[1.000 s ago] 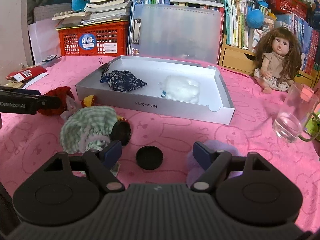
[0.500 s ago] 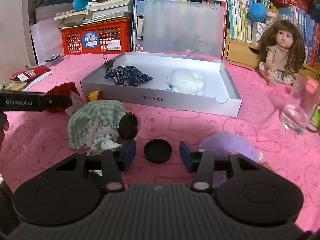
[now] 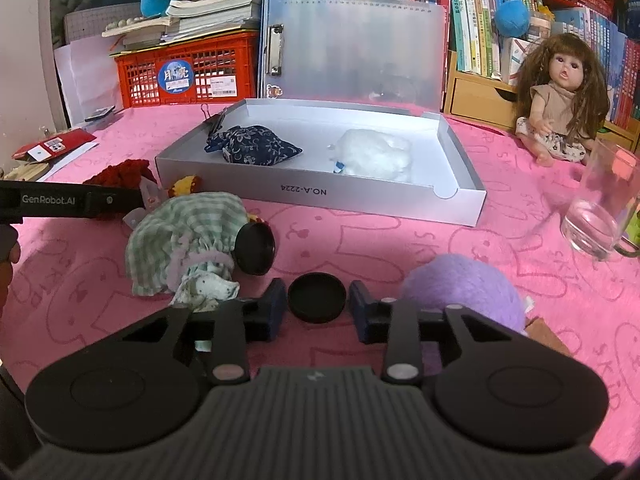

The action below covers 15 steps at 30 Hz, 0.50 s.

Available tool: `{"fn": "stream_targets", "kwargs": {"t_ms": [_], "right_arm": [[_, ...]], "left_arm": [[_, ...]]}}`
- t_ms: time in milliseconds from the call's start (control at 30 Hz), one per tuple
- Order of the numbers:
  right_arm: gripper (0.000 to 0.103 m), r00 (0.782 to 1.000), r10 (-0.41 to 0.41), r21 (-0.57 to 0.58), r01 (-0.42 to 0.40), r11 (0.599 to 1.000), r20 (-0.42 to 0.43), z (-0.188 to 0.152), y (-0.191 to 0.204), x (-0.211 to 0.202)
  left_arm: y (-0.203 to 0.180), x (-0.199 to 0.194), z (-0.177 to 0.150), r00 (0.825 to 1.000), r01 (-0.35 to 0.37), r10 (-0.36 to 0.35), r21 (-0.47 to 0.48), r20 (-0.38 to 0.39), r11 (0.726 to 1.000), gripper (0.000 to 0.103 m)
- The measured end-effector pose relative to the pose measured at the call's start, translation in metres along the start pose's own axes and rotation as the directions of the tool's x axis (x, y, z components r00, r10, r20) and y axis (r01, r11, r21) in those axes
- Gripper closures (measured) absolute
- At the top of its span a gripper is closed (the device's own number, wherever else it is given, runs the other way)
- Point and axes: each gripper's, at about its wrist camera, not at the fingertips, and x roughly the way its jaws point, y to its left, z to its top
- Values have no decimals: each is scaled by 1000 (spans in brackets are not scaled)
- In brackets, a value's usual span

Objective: Organize objects
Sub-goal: 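Grasp the red knitted toy with the left tool while the right tool grasps the black round lid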

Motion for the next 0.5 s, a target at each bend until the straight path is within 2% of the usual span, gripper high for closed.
{"fn": "stream_targets", "kwargs": {"t_ms": [167, 500], "right_arm": [[67, 1000, 5, -4, -5, 1000, 8, 0, 2, -1], [67, 999, -9, 9, 8, 1000, 44, 12, 0, -6]], "left_arm": [[0, -5, -1, 1000, -9, 9, 12, 9, 1000, 50], [-7, -23, 14, 997, 9, -11, 24, 73, 1000, 51]]}}
